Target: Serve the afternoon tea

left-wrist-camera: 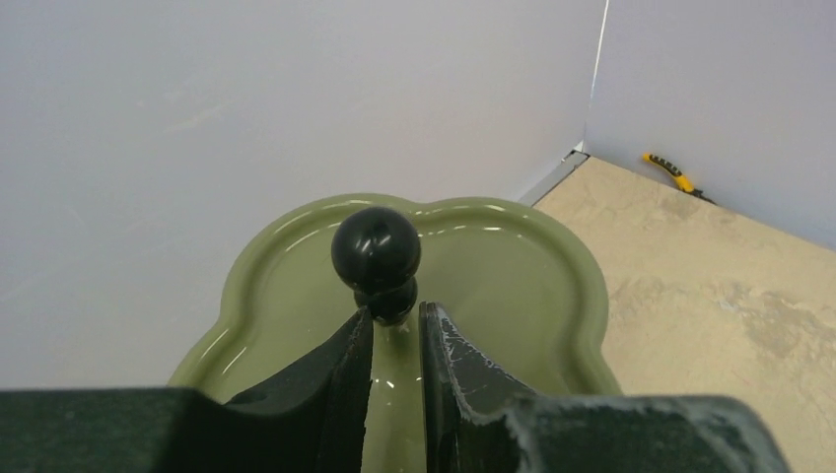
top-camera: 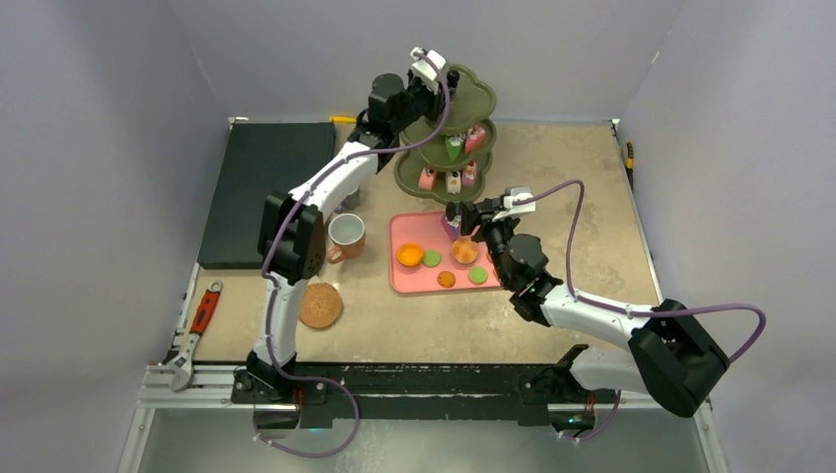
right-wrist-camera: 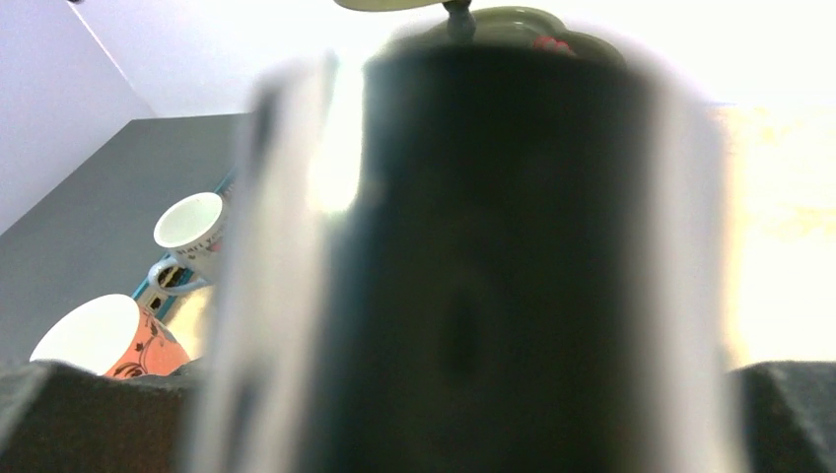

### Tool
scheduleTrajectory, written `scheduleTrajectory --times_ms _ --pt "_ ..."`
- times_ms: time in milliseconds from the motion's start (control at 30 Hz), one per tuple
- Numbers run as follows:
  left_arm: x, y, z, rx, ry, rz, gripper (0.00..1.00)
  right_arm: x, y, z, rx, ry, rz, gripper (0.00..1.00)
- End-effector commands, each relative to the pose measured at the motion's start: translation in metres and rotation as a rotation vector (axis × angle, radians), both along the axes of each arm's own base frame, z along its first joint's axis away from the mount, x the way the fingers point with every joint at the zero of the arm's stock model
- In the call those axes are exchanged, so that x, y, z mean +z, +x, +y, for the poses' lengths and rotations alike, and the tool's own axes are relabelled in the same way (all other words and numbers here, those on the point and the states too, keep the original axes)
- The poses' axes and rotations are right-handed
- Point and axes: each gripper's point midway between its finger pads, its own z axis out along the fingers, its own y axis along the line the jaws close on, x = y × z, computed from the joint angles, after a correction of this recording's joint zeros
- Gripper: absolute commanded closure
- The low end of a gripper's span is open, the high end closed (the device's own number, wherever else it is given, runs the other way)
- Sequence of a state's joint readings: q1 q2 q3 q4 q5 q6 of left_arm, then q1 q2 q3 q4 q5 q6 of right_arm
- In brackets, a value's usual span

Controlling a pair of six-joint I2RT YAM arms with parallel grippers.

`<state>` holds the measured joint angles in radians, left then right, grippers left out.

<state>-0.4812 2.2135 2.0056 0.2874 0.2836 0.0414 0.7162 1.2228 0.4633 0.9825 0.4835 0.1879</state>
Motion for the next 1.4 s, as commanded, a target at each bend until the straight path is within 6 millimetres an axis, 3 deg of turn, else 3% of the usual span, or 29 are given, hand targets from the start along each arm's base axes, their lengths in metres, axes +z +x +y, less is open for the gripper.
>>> scheduleTrajectory --times_ms 0,133,167,200,233,300,400,533,700,933,1133,1367 --pt "0.077 -0.012 0.017 0.072 -0.074 -0.109 0.77 0.016 0.003 -0.006 -0.035 0.051 -0.019 0.42" --pt "0.079 -0.012 0.032 0.134 -0.080 -0.097 0.77 0.011 0.003 -0.007 -0.035 0.050 -0.006 0.42" --pt "0.078 -0.016 0.031 0.114 -0.078 -0.092 0.70 0.010 0.003 -0.007 -0.035 0.049 -0.005 0.42" --pt "0.078 -0.020 0.029 0.075 -0.076 -0.091 0.57 0.009 0.003 -0.007 -0.033 0.050 -0.003 0.42" --pt "0.077 -0.022 0.028 0.040 -0.070 -0.088 0.37 0.009 0.003 -0.006 -0.030 0.050 -0.001 0.42" --pt "0.075 -0.026 0.026 -0.026 -0.064 -0.083 0.14 0.008 0.003 -0.006 -0.029 0.052 0.000 0.42" --pt "0.066 -0.019 0.025 -0.148 -0.075 -0.019 0.04 0.008 0.003 -0.006 -0.029 0.054 0.000 0.42" --pt "0.054 -0.011 0.015 -0.322 -0.089 0.038 0.01 0.011 0.003 -0.006 -0.029 0.058 -0.005 0.42" --pt "0.046 -0.010 0.004 -0.428 -0.092 -0.010 0.01 0.011 0.001 -0.007 -0.026 0.062 -0.005 0.42" --pt "0.028 -0.013 -0.005 -0.504 -0.089 -0.026 0.08 0.013 0.000 -0.008 -0.021 0.070 -0.003 0.41" --pt "0.032 -0.014 -0.009 -0.548 -0.142 -0.083 0.17 0.011 -0.003 -0.008 -0.013 0.079 0.009 0.41" --pt "0.026 -0.014 -0.015 -0.582 -0.176 -0.102 0.17 0.012 -0.005 -0.008 -0.005 0.081 0.018 0.41"
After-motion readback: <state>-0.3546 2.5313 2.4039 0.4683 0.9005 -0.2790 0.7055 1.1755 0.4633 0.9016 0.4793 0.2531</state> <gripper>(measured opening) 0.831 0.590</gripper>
